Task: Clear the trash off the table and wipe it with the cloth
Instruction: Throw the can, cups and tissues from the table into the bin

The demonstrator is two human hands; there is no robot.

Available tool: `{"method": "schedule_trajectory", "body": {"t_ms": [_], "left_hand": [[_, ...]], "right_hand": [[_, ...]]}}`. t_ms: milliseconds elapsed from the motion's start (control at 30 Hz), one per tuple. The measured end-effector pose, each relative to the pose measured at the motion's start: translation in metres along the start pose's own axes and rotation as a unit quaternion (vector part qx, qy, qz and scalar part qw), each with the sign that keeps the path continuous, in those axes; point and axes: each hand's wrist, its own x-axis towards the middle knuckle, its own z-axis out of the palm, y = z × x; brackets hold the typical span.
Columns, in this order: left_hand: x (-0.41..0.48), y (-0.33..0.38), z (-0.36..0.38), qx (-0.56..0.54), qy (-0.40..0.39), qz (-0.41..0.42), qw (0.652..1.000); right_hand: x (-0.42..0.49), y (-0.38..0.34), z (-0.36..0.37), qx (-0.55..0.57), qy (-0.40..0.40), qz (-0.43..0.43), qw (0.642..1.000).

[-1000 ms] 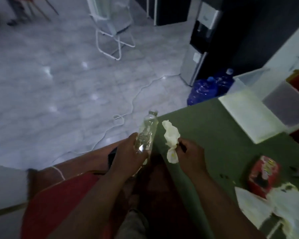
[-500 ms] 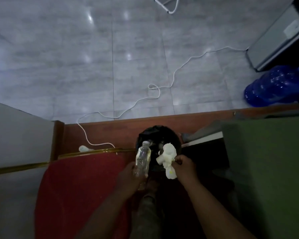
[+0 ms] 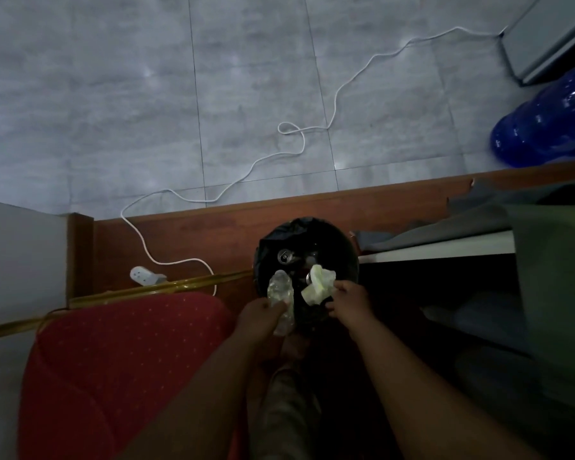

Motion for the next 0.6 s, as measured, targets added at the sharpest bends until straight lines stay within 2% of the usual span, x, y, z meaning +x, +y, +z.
{"method": "schedule_trajectory", "body": {"t_ms": [167,333,433,600], "left_hand": [[0.001,-0.006,0.011,-0.080,-0.020,-0.034,0.996],[-0.029,0.010,0.011,-0.067,-0.009,-0.018,0.998],[-0.043,0.020,0.009,-0.084,-0.009,-0.013,0.996],[-0.094,0.043,0.000,-0.035,0.022,0.049,0.998]], "right_hand": [[-0.008,0.013,-0.003,0.003,0.010,0.004,1.000],[-0.028,0.020,-0.012,0.006,0.007,0.001,1.000],[-0.052,0.010,-0.024,-0.012,0.013,-0.031,0.999],[-0.104,-0.017,-0.049,-0.048,0.042,-0.120,0.991]]}}
